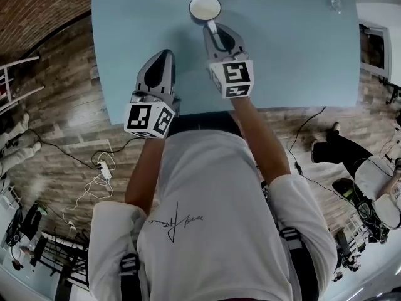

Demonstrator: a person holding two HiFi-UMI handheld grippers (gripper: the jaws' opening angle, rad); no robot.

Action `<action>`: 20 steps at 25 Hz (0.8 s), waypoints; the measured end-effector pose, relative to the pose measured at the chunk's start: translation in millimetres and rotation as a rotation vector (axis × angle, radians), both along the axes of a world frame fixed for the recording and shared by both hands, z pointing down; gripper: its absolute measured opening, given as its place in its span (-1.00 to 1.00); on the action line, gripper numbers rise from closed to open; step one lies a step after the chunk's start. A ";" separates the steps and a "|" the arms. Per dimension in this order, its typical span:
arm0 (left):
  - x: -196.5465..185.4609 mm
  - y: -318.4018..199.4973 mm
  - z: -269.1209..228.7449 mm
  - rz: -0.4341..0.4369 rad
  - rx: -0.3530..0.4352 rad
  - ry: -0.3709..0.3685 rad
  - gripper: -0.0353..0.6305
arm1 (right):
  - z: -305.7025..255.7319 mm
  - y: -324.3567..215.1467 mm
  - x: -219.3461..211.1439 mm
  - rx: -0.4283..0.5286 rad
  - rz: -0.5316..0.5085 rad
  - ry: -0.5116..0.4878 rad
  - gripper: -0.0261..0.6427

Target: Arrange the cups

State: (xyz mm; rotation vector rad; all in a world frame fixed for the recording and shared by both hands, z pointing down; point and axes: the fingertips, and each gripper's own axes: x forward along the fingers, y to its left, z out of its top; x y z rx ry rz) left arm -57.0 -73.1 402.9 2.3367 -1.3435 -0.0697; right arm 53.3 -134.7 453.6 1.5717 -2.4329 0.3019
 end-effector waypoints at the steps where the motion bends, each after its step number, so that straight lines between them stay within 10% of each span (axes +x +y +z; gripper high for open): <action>1: -0.9 -1.9 -1.7 -0.003 0.003 0.001 -0.87 | -2.8 -2.8 -1.2 0.003 -0.003 -0.004 -0.73; 20: -21.0 -36.0 -19.7 -0.056 0.030 0.023 -0.87 | -41.1 -65.7 -9.7 0.054 0.011 0.006 -0.73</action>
